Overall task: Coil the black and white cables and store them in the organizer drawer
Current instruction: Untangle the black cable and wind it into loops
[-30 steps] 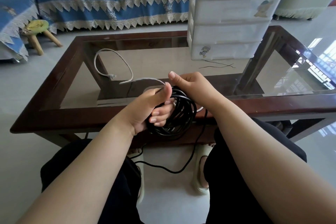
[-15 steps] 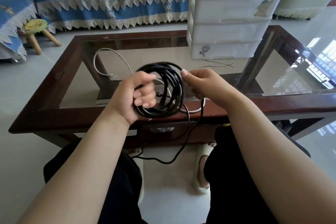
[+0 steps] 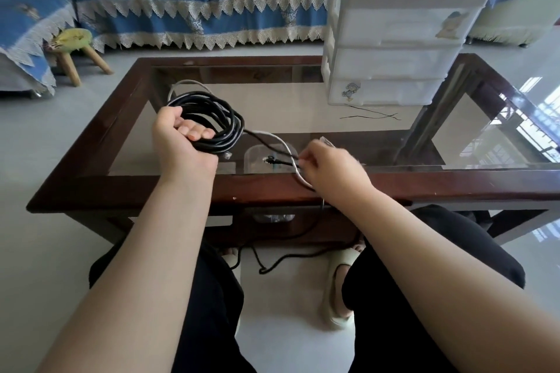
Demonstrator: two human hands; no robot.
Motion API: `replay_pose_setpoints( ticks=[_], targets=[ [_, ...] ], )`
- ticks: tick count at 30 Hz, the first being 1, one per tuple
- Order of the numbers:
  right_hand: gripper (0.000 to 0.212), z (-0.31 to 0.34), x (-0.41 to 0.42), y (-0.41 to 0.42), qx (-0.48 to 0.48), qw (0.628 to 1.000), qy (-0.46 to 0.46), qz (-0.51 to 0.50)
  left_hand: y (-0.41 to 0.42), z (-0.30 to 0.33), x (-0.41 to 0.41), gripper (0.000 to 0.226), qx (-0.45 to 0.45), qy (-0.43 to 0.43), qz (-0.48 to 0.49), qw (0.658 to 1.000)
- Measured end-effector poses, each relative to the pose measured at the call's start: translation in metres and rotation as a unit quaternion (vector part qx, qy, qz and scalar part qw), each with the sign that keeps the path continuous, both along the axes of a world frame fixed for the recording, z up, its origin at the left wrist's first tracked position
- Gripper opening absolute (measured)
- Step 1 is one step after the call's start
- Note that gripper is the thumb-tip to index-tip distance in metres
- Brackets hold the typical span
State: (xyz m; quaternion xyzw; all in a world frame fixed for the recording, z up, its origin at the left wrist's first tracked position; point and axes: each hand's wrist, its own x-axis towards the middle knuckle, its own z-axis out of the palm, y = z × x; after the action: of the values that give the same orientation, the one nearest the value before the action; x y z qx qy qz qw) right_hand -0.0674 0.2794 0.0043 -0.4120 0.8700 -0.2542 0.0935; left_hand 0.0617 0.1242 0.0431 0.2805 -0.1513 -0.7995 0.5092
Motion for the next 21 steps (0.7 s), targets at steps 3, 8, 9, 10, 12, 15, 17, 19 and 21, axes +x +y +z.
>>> replay_pose_setpoints(
  ticks=[3, 8, 9, 10, 12, 15, 17, 19, 21],
  targets=[
    [0.037, -0.003, 0.019, 0.005, 0.113, 0.988, -0.008, 0.109, 0.002, 0.001, -0.002, 0.033, -0.036, -0.065, 0.033, 0.997],
    [0.05, -0.002, 0.033, 0.012, 0.132, 0.963, -0.131, 0.197, 0.003, 0.006, -0.005, 0.02, -0.118, -0.161, 0.115, 0.973],
    [0.045, 0.0, 0.032, 0.012, 0.115, 0.966, -0.132, 0.192, 0.003, 0.006, -0.006, 0.021, -0.135, -0.181, 0.126, 0.966],
    [0.039, 0.002, 0.032, 0.012, 0.098, 0.969, -0.129, 0.185, 0.002, 0.005, -0.007, 0.022, -0.156, -0.2, 0.132, 0.958],
    [0.029, 0.008, 0.034, 0.013, 0.07, 0.976, -0.112, 0.175, -0.001, 0.003, -0.01, 0.022, -0.191, -0.244, 0.142, 0.94],
    [0.021, 0.015, 0.038, 0.016, 0.037, 0.981, -0.087, 0.171, -0.003, 0.0, -0.013, 0.014, -0.206, -0.297, 0.147, 0.921],
    [0.02, 0.019, 0.039, 0.017, 0.012, 0.982, -0.08, 0.172, -0.002, 0.001, -0.015, 0.006, -0.211, -0.321, 0.134, 0.914],
    [0.017, 0.022, 0.038, 0.018, -0.015, 0.982, -0.068, 0.174, -0.001, 0.0, -0.018, 0.005, -0.22, -0.359, 0.116, 0.9],
    [0.015, 0.024, 0.034, 0.019, -0.034, 0.981, -0.061, 0.178, -0.002, -0.003, -0.021, 0.01, -0.236, -0.412, 0.096, 0.875]
  ],
)
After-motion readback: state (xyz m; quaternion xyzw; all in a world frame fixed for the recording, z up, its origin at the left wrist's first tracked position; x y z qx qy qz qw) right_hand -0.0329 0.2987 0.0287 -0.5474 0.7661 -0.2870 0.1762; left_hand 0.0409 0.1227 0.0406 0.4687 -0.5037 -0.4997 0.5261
